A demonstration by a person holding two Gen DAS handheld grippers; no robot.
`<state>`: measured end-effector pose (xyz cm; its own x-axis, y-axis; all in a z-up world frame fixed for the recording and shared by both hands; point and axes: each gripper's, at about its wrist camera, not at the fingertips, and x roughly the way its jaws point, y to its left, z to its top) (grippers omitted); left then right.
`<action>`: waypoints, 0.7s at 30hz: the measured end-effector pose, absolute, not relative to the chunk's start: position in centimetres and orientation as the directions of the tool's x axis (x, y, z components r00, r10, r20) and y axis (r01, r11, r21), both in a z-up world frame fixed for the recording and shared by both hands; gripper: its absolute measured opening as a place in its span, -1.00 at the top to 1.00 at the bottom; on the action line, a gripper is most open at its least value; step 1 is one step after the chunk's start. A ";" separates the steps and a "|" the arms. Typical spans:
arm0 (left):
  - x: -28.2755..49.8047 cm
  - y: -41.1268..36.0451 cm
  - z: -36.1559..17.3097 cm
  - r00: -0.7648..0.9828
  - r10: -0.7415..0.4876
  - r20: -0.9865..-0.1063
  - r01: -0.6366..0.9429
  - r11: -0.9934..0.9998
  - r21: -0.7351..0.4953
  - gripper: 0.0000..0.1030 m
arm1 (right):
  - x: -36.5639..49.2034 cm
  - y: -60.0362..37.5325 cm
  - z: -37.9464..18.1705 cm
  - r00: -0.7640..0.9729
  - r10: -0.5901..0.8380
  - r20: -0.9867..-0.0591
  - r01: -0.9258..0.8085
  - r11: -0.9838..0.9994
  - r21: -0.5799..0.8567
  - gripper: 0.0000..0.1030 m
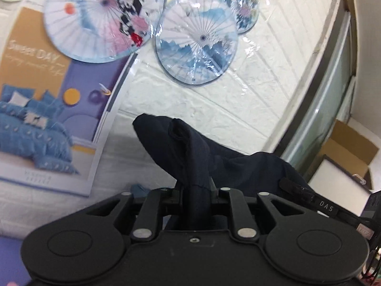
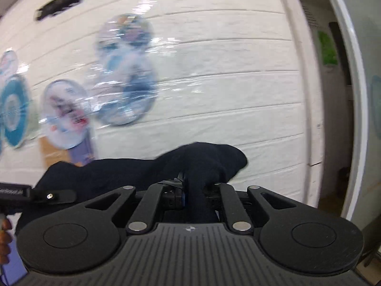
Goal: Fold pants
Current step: 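Lift the folded trousers with both tools and carry them to the clothes stack, then lower the trousers onto the stack and open both tools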
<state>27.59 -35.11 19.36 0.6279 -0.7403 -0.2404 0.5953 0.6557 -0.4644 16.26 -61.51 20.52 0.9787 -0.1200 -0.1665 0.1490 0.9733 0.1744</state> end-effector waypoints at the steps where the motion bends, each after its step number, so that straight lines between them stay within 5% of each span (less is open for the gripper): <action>1: 28.6 -36.3 18.5 0.639 -0.723 -0.263 0.589 0.680 -0.437 0.93 | 17.4 -62.7 19.4 0.971 -0.152 -0.186 0.185 0.966 0.180 0.16; 2: 29.7 -37.5 17.4 0.650 -0.698 -0.301 0.573 0.710 -0.409 0.68 | 18.6 -63.6 17.9 0.954 -0.201 -0.224 0.245 0.951 0.189 -0.63; 3: 30.5 -38.3 15.9 0.653 -0.673 -0.346 0.558 0.737 -0.381 0.59 | 19.5 -64.5 16.2 0.927 -0.263 -0.268 0.318 0.929 0.191 -1.00; 6: 32.1 -39.1 12.3 0.661 -0.593 -0.460 0.512 0.804 -0.301 0.54 | 20.3 -65.3 12.0 0.875 -0.352 -0.331 0.413 0.901 0.134 -1.00; 11: 31.4 -37.3 13.1 0.687 -0.629 -0.365 0.547 0.777 -0.312 0.51 | 18.6 -64.9 10.8 0.937 -0.256 -0.239 0.304 0.933 0.194 -0.56; 15: 29.4 -40.4 14.4 0.686 -0.663 -0.299 0.637 0.746 -0.192 0.49 | 20.7 -63.4 10.9 0.959 -0.151 -0.241 0.202 0.958 0.202 -0.47; 21: 31.6 -44.5 9.9 0.704 -0.597 -0.384 0.610 0.786 -0.103 0.38 | 25.5 -64.5 8.8 0.905 -0.204 -0.373 0.281 0.946 0.162 -0.38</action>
<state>31.62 -44.51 9.94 0.7043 -0.5969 -0.3843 0.6097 0.7859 -0.1034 25.52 -64.52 8.76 0.9050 -0.2045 -0.3730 0.2806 0.9460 0.1623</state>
